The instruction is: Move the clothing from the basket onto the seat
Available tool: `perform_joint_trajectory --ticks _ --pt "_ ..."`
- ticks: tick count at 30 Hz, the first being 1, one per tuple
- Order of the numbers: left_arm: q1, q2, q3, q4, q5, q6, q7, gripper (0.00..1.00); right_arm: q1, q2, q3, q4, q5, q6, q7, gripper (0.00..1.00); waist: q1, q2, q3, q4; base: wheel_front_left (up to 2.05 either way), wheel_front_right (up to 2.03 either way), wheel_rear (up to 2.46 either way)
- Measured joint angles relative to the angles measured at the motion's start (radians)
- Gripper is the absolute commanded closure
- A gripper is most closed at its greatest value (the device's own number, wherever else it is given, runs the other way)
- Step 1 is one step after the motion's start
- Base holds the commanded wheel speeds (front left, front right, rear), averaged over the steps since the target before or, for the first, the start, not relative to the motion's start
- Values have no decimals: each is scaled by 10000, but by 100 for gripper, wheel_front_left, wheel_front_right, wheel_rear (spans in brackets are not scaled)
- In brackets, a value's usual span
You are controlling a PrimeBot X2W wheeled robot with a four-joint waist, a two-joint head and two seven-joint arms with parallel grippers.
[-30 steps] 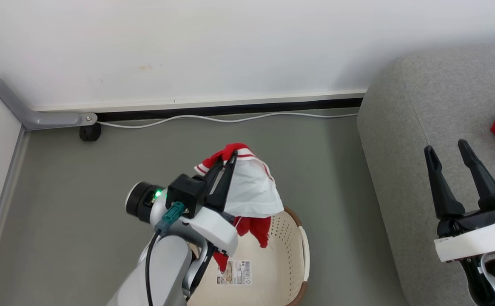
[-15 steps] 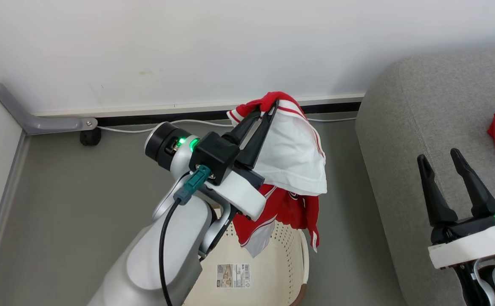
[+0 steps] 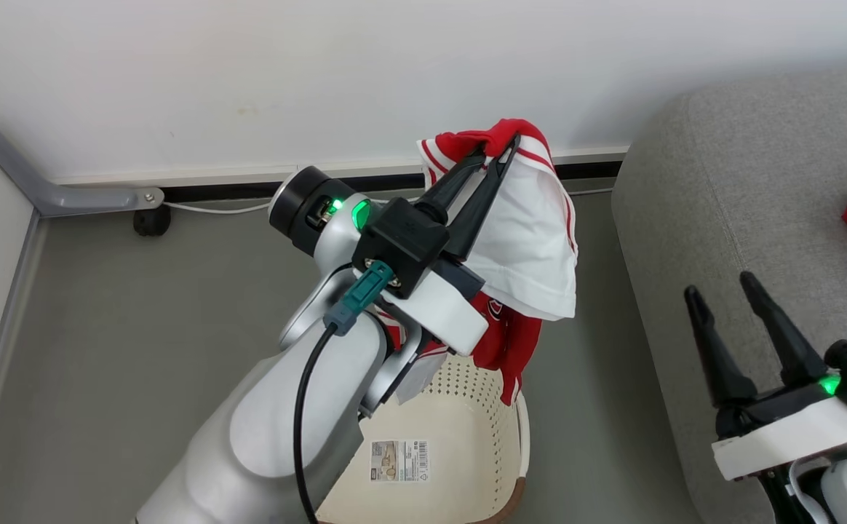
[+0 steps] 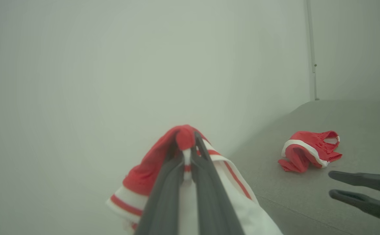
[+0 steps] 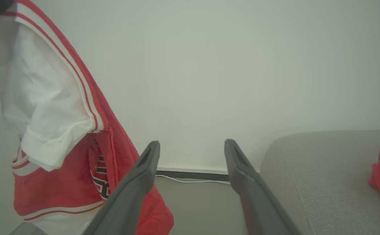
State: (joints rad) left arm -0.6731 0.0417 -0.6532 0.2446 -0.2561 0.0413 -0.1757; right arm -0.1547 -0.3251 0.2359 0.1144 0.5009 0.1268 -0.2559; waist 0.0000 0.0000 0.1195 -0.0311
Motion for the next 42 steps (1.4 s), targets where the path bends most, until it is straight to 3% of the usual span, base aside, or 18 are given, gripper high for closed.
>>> perform_joint_trajectory --ticks 13,19,25,26,27,28,37,42 --pt "-725 4 -1024 -316 -485 393 56 100 -1539 -928 2738 564 21 0 0 0 0 0 270 303 0 0 0" --pt "-980 6 -1894 -472 -970 671 19 100 -2442 -1057 3858 1444 98 0 0 0 0 0 360 716 0 0 0" --pt "-1246 10 -2633 -487 -1446 936 -102 100 -3097 -782 4493 2543 -6 0 0 2 0 0 442 1035 0 0 0" --pt "-1286 15 -2740 -470 -1565 972 -109 100 -3162 -679 4541 2665 -4 0 2 31 0 0 449 1073 0 0 0" --pt "-1317 13 -2819 -435 -1664 1022 -146 100 -3235 -593 4566 2796 0 0 2 71 0 0 460 1108 0 0 0" --pt "-1336 13 -2882 -399 -1720 1076 -192 100 -3305 -531 4567 2892 33 0 0 100 0 0 475 1134 0 0 0" --pt "-1334 15 -2976 443 -2096 1373 -537 100 -3177 -604 3674 2821 470 0 2 100 0 0 547 1010 0 0 0" --pt "-1109 6 -2922 936 -2228 1258 -715 100 -2732 -734 3014 2500 493 0 2 100 0 0 545 728 0 0 0"
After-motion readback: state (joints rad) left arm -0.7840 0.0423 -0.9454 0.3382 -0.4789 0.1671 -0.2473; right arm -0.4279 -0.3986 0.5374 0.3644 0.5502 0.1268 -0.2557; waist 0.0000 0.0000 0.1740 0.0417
